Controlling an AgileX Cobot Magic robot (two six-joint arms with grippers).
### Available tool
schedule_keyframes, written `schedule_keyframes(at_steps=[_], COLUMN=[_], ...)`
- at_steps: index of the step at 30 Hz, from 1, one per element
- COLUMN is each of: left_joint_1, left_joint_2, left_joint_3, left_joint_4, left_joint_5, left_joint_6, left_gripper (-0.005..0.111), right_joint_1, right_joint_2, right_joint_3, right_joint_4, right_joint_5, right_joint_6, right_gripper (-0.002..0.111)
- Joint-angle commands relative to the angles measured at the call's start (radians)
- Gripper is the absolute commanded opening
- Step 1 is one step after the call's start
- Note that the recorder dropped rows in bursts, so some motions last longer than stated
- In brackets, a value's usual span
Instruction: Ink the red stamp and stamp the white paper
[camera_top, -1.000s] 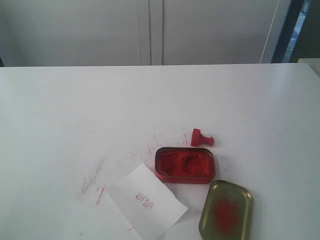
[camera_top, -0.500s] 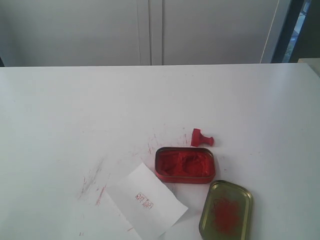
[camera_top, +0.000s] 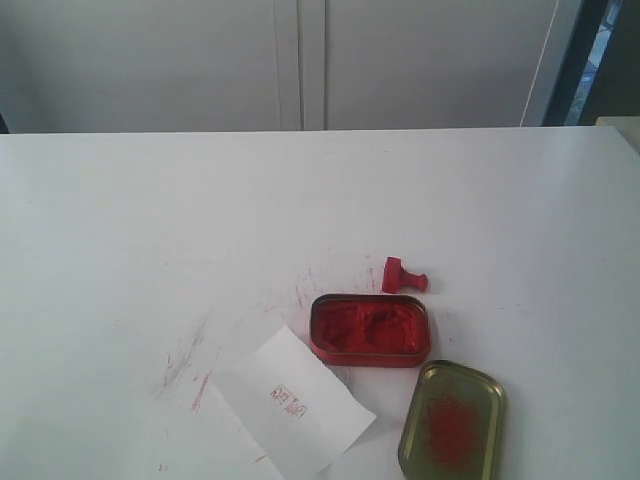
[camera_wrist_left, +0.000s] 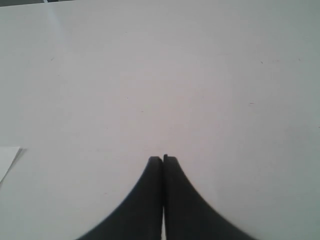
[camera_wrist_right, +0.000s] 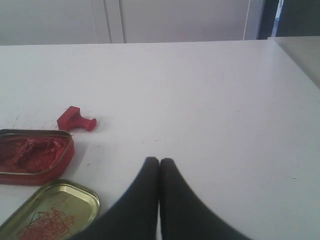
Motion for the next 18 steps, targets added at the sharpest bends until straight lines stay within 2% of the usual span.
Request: schedule_keyframes(at_steps=[1, 18], left_joint_1=[0.002, 0.002], left_joint_2=[0.007, 0.007], left_joint_3=[-0.006, -0.006], left_joint_4=[-0.01, -0.01], left_joint_5=[0.001, 0.001], left_joint_6=[0.0, 0.0], left_gripper=[0.0, 0.0], right_joint_1=[-0.008, -0.008], right_joint_2=[-0.005, -0.005], right_joint_3=[0.006, 0.006], right_joint_4=[0.001, 0.001], right_joint_5=[0.006, 0.013], right_joint_6=[-0.009, -0.009], right_gripper=[0.0, 0.0])
